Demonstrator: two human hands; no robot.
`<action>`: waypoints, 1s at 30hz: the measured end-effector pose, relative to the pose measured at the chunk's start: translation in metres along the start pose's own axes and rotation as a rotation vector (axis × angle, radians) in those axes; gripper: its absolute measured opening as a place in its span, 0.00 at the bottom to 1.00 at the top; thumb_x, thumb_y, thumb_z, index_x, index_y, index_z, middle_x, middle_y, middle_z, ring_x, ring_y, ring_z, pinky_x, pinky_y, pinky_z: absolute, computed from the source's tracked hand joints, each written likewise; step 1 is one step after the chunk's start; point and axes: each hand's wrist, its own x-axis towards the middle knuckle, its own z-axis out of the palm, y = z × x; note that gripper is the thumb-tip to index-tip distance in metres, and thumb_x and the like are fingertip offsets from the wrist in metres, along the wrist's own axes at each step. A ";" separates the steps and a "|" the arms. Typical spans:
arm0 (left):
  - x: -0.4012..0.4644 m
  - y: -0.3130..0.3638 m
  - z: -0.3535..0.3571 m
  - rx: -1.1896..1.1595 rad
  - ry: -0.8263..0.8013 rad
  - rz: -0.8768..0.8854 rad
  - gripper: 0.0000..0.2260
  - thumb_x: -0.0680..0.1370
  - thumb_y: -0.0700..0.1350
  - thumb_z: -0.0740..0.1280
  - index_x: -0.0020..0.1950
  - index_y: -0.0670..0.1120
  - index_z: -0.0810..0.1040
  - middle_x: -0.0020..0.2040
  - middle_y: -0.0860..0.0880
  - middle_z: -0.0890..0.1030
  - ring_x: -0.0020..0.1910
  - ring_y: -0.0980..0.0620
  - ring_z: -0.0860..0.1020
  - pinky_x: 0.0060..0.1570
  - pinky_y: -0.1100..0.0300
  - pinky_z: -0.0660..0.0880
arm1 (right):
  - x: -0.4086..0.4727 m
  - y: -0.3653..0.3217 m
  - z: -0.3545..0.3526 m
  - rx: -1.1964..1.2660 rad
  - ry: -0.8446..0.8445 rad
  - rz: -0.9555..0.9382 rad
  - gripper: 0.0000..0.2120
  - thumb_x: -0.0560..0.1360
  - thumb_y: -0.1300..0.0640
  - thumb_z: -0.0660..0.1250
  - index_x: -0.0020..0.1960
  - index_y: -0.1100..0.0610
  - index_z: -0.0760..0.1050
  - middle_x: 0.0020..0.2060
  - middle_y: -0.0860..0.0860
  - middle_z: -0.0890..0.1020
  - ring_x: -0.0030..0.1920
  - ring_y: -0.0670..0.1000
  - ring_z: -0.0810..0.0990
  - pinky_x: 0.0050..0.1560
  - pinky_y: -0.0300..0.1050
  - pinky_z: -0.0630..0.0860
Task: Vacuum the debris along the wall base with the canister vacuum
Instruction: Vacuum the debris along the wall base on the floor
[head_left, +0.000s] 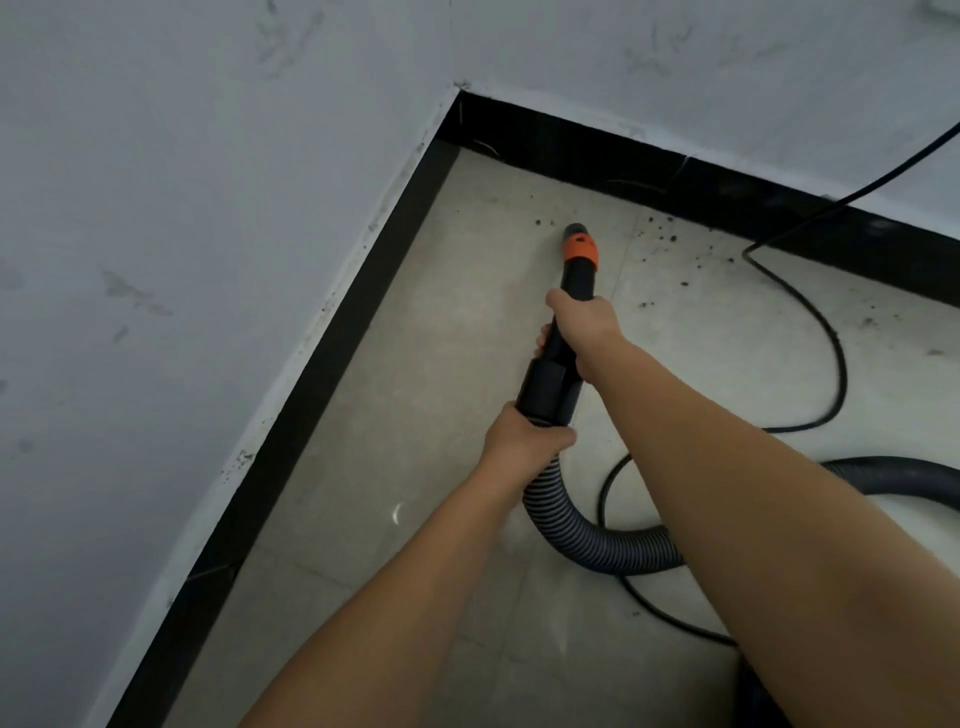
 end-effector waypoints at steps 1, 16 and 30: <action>0.000 0.004 0.003 -0.017 0.004 0.002 0.21 0.69 0.41 0.72 0.62 0.41 0.75 0.54 0.42 0.81 0.52 0.44 0.80 0.46 0.56 0.76 | 0.001 -0.006 0.000 -0.028 -0.025 0.002 0.06 0.77 0.59 0.64 0.47 0.60 0.67 0.29 0.56 0.74 0.25 0.53 0.73 0.27 0.43 0.74; -0.004 0.028 -0.030 -0.145 0.105 -0.058 0.09 0.73 0.39 0.70 0.52 0.41 0.77 0.38 0.46 0.77 0.37 0.50 0.76 0.37 0.60 0.74 | 0.006 -0.036 0.051 -0.176 -0.242 0.012 0.10 0.79 0.58 0.63 0.56 0.62 0.66 0.32 0.57 0.74 0.27 0.53 0.75 0.29 0.45 0.76; 0.012 0.062 0.010 0.019 -0.021 -0.056 0.05 0.73 0.38 0.69 0.43 0.45 0.75 0.35 0.47 0.77 0.33 0.53 0.75 0.31 0.64 0.72 | 0.056 -0.037 -0.005 -0.056 -0.055 0.002 0.11 0.77 0.56 0.63 0.56 0.59 0.67 0.34 0.56 0.76 0.27 0.51 0.77 0.39 0.49 0.81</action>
